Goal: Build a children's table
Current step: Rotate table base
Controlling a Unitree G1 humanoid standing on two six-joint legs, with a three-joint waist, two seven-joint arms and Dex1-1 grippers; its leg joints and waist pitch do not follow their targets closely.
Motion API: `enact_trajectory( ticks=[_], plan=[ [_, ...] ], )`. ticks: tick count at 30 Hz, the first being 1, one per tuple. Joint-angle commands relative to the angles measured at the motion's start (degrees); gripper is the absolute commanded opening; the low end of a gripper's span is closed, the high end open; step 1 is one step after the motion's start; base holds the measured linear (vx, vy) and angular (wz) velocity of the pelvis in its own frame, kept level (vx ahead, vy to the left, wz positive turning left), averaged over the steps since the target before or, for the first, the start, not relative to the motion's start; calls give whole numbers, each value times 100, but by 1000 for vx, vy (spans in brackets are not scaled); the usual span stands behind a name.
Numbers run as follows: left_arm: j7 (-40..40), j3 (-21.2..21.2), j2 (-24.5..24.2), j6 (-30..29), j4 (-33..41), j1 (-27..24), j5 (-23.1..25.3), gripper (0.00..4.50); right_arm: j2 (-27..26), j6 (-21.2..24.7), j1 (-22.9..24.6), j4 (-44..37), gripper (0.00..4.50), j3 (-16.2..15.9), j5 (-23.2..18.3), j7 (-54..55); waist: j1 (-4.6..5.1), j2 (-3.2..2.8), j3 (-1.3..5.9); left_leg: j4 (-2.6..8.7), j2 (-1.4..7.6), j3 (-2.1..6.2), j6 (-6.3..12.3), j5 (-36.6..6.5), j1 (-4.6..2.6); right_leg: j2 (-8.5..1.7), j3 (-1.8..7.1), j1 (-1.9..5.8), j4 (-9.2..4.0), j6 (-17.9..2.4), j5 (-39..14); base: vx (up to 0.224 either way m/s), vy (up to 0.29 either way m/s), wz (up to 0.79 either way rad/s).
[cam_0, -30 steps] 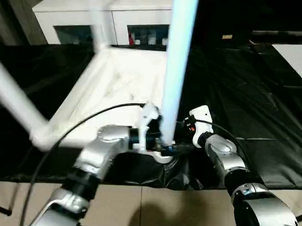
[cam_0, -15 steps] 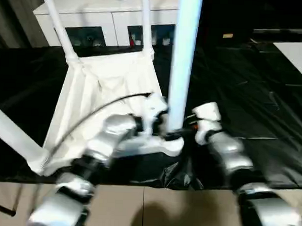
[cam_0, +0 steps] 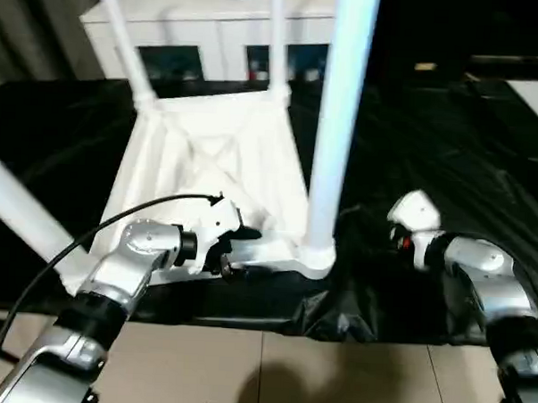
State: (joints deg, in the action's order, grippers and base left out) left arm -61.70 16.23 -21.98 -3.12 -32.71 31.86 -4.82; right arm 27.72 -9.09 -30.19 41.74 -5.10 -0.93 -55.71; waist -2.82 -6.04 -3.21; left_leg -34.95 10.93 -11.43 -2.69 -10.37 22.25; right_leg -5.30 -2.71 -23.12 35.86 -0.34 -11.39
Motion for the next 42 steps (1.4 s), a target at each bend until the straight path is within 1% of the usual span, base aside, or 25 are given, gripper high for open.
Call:
enact_trajectory(
  ticks=[1,4,6,8,9,10,11,12,13,14,15,16,17,18,20,21,22,23,27,28,29,35,37,40,42],
  plan=[
    [-53,20,-53,66,-109,114,25,343,32,182,30,-377,450,-103,-154,-230,-23,61,416,397,174,115,576,-1368,-74,-247,137,295,-461,-1504,-819,0,0,0],
    [-213,68,2,-2,-218,251,-42,322,41,426,62,-689,450,-81,-275,-324,-28,51,424,392,169,113,575,-1347,-88,-236,136,282,-458,-1534,-770,0,0,0],
    [-324,86,34,48,-352,325,-3,302,41,725,122,-1012,450,-51,-418,-421,-42,36,418,400,172,119,565,-1348,-87,-235,135,291,-456,-1551,-738,0,0,0],
    [-551,128,59,73,-555,418,54,287,46,1202,228,-1537,450,-48,-651,-600,-58,23,420,403,168,122,581,-1326,-92,-230,137,296,-457,-1527,-701,0,0,0],
    [-639,155,49,36,-589,435,69,273,57,1322,267,-1675,450,-55,-701,-655,-69,15,433,404,179,129,571,-1295,-87,-244,138,300,-444,-1529,-618,0,0,0],
    [-682,183,31,26,-611,447,97,273,67,1398,297,-1770,450,-65,-731,-694,-67,20,431,408,181,131,571,-1293,-88,-245,140,301,-449,-1525,-600,0,0,0],
    [-688,206,11,25,-692,466,144,264,97,1518,358,-1930,450,-84,-761,-736,-63,-15,439,406,183,133,546,-1298,-87,-253,134,298,-439,-1557,-513,0,0,0],
    [-688,206,11,25,-692,466,144,245,97,1518,358,-1930,450,-84,-761,-736,-62,0,438,404,180,131,542,-1291,-88,-245,135,296,-446,-1548,-491,0,0,0],
    [-667,215,7,57,-761,479,178,245,111,1559,385,-1992,450,-87,-770,-738,-58,1,437,407,177,133,528,-1296,-85,-252,133,302,-443,-1558,-480,0,0,0],
    [-612,217,9,118,-871,502,232,229,127,1621,419,-2074,450,-85,-783,-735,-63,1,436,407,179,131,518,-1303,-87,-254,133,302,-448,-1551,-505,0,0,0],
    [-566,206,20,143,-942,519,259,229,134,1659,434,-2117,450,-82,-791,-730,-58,-15,437,406,172,130,489,-1338,-91,-255,131,302,-457,-1532,-563,0,0,0],
    [-503,176,43,184,-1038,547,281,222,144,1721,459,-2185,450,-81,-813,-732,-57,-10,433,407,167,129,478,-1352,-92,-250,130,301,-463,-1523,-599,0,0,0],
    [-463,154,59,212,-1098,565,290,214,148,1756,474,-2225,450,-81,-828,-734,-65,-22,433,415,179,137,433,-1396,-99,-259,135,302,-465,-1502,-667,0,0,0],
    [-463,154,59,212,-1098,565,290,195,148,1756,474,-2225,450,-81,-828,-734,-63,-9,428,417,175,135,432,-1395,-93,-255,135,303,-472,-1488,-678,0,0,0],
    [-494,112,90,235,-1226,608,271,178,171,1856,526,-2348,450,-92,-841,-753,-78,-29,429,416,174,136,420,-1383,-95,-264,138,303,-473,-1474,-720,0,0,0],
    [-543,106,86,241,-1278,626,264,172,187,1910,551,-2412,450,-98,-846,-764,-77,-23,433,419,178,138,404,-1398,-94,-268,138,302,-475,-1480,-736,0,0,0],
    [-587,100,76,251,-1320,640,266,172,202,1976,576,-2484,450,-97,-855,-772,-76,-18,429,422,176,138,405,-1389,-92,-262,138,304,-478,-1478,-732,0,0,0],
    [-611,98,68,260,-1345,648,272,151,211,2018,591,-2528,450,-95,-863,-777,-80,-21,430,420,176,137,412,-1376,-92,-264,140,302,-473,-1473,-720,0,0,0],
    [-792,82,11,264,-1406,636,269,118,268,2142,626,-2645,450,-100,-930,-823,-73,-24,420,423,176,137,404,-1393,-88,-272,144,302,-484,-1450,-852,0,0,0],
    [-813,82,5,264,-1407,629,264,106,272,2150,629,-2650,450,-100,-934,-827,-75,-24,422,421,175,136,403,-1396,-92,-274,146,301,-488,-1446,-867,0,0,0],
    [-850,81,-4,260,-1406,614,254,95,279,2158,633,-2656,450,-101,-938,-834,-71,-4,425,423,176,135,398,-1387,-88,-274,145,301,-489,-1440,-888,0,0,0],
    [-961,109,-42,306,-1429,485,282,35,265,2169,603,-2656,450,-93,-936,-819,-77,-6,428,422,183,137,422,-1301,-87,-278,145,297,-478,-1453,-824,0,0,0],
    [-956,100,-44,320,-1435,475,296,28,243,2199,584,-2678,450,-78,-978,-803,-79,4,430,419,183,136,433,-1274,-85,-281,146,299,-475,-1453,-808,0,0,0],
    [-841,62,-51,363,-1407,442,321,4,170,2264,595,-2746,450,-45,-1083,-816,-74,-12,423,423,185,136,433,-1315,-87,-276,146,295,-479,-1447,-850,0,0,0],
    [-584,-40,28,355,-1275,343,281,4,31,2323,653,-2833,450,-47,-1196,-818,-63,-2,419,430,187,137,419,-1363,-82,-282,147,297,-481,-1418,-937,0,0,0]
  ],
)
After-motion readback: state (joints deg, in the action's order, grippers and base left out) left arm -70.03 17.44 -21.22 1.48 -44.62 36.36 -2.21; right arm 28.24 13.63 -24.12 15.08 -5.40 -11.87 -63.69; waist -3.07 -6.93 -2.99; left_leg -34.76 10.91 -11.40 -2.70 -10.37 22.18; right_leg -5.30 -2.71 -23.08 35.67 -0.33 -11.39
